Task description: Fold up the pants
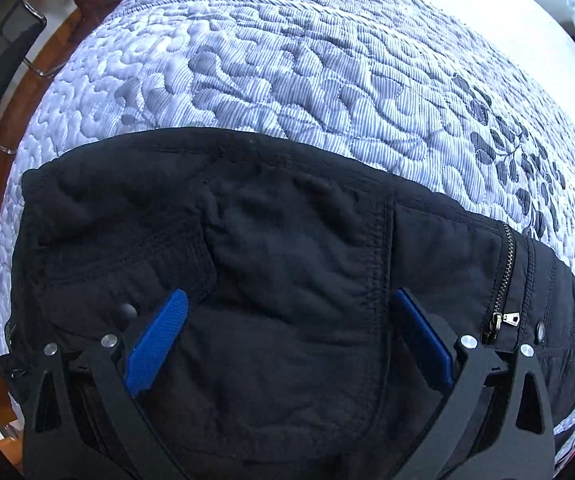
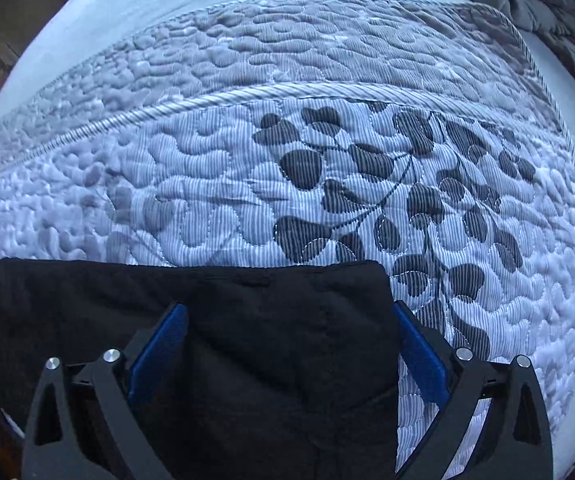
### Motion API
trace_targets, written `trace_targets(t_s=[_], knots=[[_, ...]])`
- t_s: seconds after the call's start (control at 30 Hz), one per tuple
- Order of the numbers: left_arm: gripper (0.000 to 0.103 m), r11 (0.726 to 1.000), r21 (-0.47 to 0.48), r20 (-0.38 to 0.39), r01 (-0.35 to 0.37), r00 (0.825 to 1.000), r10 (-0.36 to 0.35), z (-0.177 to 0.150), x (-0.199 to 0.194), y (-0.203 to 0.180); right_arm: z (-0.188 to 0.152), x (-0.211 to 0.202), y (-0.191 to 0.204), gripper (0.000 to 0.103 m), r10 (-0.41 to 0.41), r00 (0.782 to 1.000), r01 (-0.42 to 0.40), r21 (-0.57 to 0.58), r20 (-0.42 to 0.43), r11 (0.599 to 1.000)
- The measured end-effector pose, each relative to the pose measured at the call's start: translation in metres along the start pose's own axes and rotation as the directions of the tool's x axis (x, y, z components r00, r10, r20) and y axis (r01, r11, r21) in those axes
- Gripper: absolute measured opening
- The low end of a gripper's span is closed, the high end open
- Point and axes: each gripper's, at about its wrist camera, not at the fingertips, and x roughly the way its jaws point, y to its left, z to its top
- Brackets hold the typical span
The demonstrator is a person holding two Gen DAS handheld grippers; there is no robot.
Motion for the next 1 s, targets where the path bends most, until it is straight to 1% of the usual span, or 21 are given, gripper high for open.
trace_targets(t_s=[0.07, 0.13, 0.17, 0.2, 0.23, 0.27, 0.3, 0.33, 0.37, 0.4, 0.43, 0.5, 0.53, 0.57, 0.63, 0.67, 0.73, 0.77, 0.87, 0.93, 1.0], knots=[[0.101, 1.0, 0.017, 0.006, 0.007, 1.0, -0.007, -0.002, 0.002, 0.001, 0.0, -0.001, 0.002, 0.098, 0.002, 1.0, -0.002, 0.001, 0.005, 1.0], [0.101, 1.0, 0.026, 0.003, 0.008, 1.0, -0.008, 0.0, 0.004, 0.0, -0.002, -0.005, 0.003, 0.089, 0.009, 1.0, -0.009, 0.002, 0.025, 1.0], [0.101, 1.0, 0.026, 0.002, 0.007, 1.0, -0.007, -0.001, 0.005, 0.001, -0.004, -0.008, 0.003, 0.081, 0.007, 0.999, -0.007, 0.006, 0.038, 1.0], [0.101, 1.0, 0.029, 0.005, 0.007, 1.0, -0.007, -0.001, 0.005, 0.002, -0.006, -0.011, 0.002, 0.07, 0.003, 0.999, -0.003, 0.012, 0.048, 1.0], [0.101, 0.999, 0.034, 0.009, 0.006, 1.0, -0.006, 0.0, 0.007, 0.001, -0.007, -0.014, 0.003, 0.063, 0.005, 0.999, -0.006, 0.016, 0.054, 1.0], [0.101, 0.999, 0.041, 0.012, 0.005, 1.0, -0.005, -0.001, 0.008, 0.0, -0.009, -0.018, 0.001, 0.048, 0.018, 0.998, -0.019, 0.022, 0.063, 1.0], [0.1, 0.999, 0.044, 0.015, 0.004, 1.0, -0.005, -0.002, 0.007, -0.001, -0.011, -0.022, -0.004, 0.031, 0.032, 0.997, -0.033, 0.025, 0.067, 0.999], [0.097, 0.999, 0.046, 0.02, 0.007, 1.0, -0.008, -0.003, 0.007, -0.002, -0.013, -0.026, -0.007, 0.026, 0.055, 0.996, -0.057, 0.027, 0.068, 0.998], [0.089, 0.998, 0.053, 0.022, 0.017, 1.0, -0.018, -0.004, 0.007, -0.003, -0.015, -0.031, -0.007, 0.019, 0.079, 0.994, -0.08, 0.021, 0.078, 0.997], [0.081, 0.998, 0.061, 0.024, 0.031, 0.999, -0.033, -0.007, 0.004, -0.005, -0.018, -0.035, -0.005, 0.016, 0.077, 0.993, -0.077, 0.003, 0.089, 0.997], [0.055, 0.993, 0.072, 0.016, 0.092, 0.996, -0.093, -0.007, 0.001, -0.008, -0.021, -0.039, -0.003, 0.016, 0.071, 0.993, -0.069, -0.017, 0.097, 0.997], [0.028, 0.99, 0.073, 0.01, 0.12, 0.993, -0.121, -0.01, -0.007, -0.017, -0.029, -0.051, 0.003, 0.015, 0.071, 0.989, -0.065, -0.051, 0.13, 0.997], [0.023, 0.989, 0.072, 0.006, 0.132, 0.991, -0.132, -0.011, -0.009, -0.02, -0.036, -0.058, 0.004, 0.015, 0.088, 0.985, -0.08, -0.055, 0.15, 0.995], [0.019, 0.99, 0.075, 0.018, 0.12, 0.992, -0.122, -0.014, -0.012, -0.023, -0.038, -0.065, 0.004, 0.014, 0.106, 0.98, -0.097, -0.06, 0.167, 0.993], [0.013, 0.989, 0.078, 0.042, 0.122, 0.991, -0.125, -0.017, -0.016, -0.024, -0.049, -0.084, 0.004, 0.014, 0.136, 0.969, -0.123, -0.071, 0.205, 0.99], [0.001, 0.989, 0.066, 0.061, 0.135, 0.988, -0.139, -0.021, -0.02, -0.022, -0.055, -0.094, 0.003, 0.014, 0.152, 0.964, -0.138, -0.078, 0.22, 0.987], [0.001, 0.984, 0.057, 0.103, 0.17, 0.979, -0.175, -0.03, -0.03, -0.015, -0.067, -0.118, 0.003, 0.014, 0.201, 0.943, -0.182, -0.098, 0.264, 0.978], [0.001, 0.977, 0.063, 0.127, 0.201, 0.97, -0.208, -0.038, -0.037, -0.011, -0.069, -0.126, 0.006, 0.014, 0.22, 0.933, -0.197, -0.105, 0.285, 0.975], [0.001, 0.965, 0.091, 0.162, 0.247, 0.952, -0.259, -0.057, -0.051, -0.003, -0.09, -0.162, 0.006, 0.014, 0.283, 0.892, -0.246, -0.148, 0.352, 0.958], [0.001, 0.962, 0.111, 0.183, 0.249, 0.946, -0.266, -0.068, -0.059, 0.002, -0.106, -0.184, 0.01, 0.014, 0.302, 0.87, -0.244, -0.193, 0.39, 0.951], [0.001, 0.962, 0.145, 0.208, 0.23, 0.944, -0.256, -0.076, -0.07, -0.002, -0.124, -0.203, 0.019, 0.013, 0.323, 0.847, -0.241, -0.238, 0.423, 0.941]])
